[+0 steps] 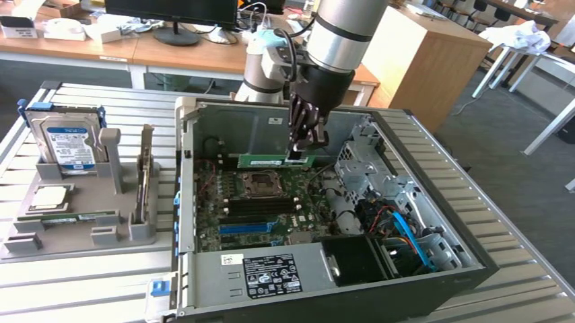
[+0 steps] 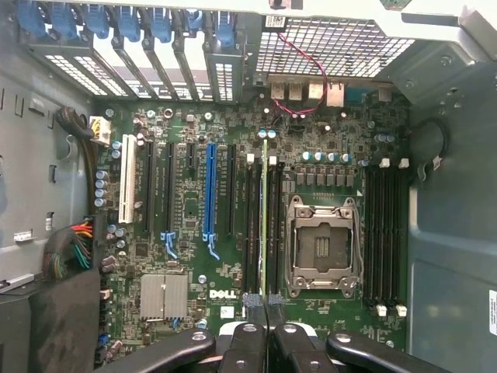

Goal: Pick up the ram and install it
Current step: 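Insert the ram into the slot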

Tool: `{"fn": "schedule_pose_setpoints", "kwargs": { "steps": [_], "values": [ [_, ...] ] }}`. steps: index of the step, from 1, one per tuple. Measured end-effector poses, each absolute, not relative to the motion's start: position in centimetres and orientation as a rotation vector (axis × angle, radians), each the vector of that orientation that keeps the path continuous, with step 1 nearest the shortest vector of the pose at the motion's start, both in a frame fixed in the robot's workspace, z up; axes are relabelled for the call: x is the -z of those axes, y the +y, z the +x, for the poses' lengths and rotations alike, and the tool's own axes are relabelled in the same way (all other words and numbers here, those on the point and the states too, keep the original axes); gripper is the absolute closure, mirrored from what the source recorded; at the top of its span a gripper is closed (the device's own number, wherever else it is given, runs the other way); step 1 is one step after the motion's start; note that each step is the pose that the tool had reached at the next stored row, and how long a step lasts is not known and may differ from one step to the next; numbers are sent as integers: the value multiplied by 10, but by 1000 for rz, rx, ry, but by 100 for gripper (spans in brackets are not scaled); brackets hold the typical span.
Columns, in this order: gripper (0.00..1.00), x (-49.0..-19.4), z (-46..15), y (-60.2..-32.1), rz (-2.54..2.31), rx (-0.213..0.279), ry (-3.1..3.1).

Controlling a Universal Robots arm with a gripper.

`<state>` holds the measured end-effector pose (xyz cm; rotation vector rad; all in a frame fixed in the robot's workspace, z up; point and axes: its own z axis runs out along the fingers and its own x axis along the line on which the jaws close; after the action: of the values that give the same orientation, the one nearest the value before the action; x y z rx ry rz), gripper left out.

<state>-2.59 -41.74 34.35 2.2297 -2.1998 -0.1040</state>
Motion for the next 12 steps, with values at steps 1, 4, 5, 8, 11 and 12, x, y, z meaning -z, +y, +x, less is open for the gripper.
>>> {"fn": "schedule_pose_setpoints", "kwargs": {
  "steps": [1,4,5,8,11,12],
  "values": [
    [89,-343,-26,-417,2230,104,-2200],
    [89,-343,-26,-417,2230,104,-2200],
    [89,-343,-26,-417,2230,104,-2200],
    [89,-342,-26,-417,2230,104,-2200],
    [89,-341,-26,-417,2230,104,-2200],
    [89,-340,-26,-417,2230,104,-2200]
  ]
}}
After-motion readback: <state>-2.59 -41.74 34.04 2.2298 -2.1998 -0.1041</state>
